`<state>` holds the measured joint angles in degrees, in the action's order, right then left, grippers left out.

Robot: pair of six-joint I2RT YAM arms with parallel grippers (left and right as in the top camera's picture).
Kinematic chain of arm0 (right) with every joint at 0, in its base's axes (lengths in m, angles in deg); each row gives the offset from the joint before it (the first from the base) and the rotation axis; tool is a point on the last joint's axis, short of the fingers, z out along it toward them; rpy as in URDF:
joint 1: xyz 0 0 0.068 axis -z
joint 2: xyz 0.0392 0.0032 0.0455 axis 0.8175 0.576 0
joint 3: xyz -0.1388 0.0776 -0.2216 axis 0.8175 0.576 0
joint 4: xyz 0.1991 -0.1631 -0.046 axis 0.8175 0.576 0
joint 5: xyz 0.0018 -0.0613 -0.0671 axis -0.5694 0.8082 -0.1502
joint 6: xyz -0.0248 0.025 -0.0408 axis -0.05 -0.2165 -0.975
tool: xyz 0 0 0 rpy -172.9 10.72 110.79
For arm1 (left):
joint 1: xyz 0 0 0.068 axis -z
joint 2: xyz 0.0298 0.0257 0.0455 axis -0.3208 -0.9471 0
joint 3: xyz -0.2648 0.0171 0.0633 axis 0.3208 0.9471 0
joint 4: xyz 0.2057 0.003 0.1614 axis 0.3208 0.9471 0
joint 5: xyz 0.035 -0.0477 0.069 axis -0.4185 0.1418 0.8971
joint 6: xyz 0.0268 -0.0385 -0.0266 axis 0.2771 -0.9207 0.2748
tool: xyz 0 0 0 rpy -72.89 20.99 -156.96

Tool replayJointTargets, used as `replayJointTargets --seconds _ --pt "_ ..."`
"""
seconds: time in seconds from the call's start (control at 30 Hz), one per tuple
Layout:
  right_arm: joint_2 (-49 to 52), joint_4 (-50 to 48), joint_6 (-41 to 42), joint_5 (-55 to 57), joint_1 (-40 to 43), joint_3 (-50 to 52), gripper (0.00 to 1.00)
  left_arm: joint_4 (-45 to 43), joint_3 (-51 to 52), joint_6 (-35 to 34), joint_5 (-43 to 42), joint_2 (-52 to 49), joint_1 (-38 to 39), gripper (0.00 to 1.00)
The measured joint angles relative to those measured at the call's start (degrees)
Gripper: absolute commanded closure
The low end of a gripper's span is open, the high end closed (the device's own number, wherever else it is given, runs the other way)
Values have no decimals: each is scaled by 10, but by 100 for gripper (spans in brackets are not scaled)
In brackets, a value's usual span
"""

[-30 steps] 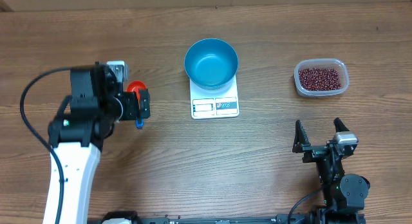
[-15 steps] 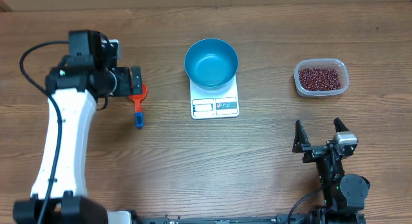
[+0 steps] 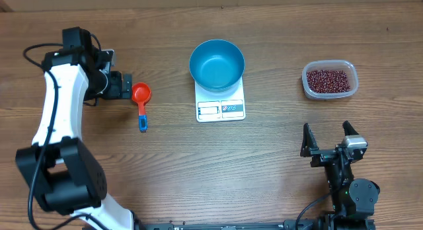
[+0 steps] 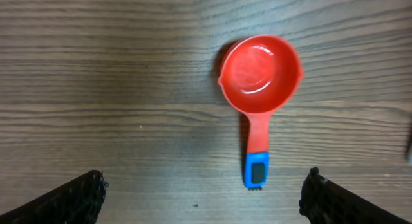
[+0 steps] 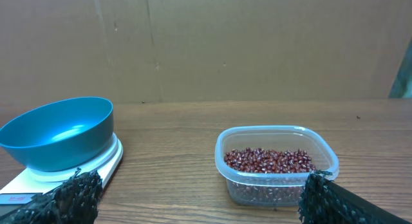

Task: Scoop item into bowl and weigh 150g on scale
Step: 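Move the left gripper forward over the red scoop's cup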

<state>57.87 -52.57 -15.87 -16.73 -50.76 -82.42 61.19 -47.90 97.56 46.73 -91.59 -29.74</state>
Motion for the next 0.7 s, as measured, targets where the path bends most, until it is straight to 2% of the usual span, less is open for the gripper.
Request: replayJointTargets --seconds 0.33,0.7 --pt "0 0 0 0 0 0 0 -39 0 9 5 -73 0 0" --pt "0 0 0 0 0 0 0 -79 0 9 30 -105 0 0"
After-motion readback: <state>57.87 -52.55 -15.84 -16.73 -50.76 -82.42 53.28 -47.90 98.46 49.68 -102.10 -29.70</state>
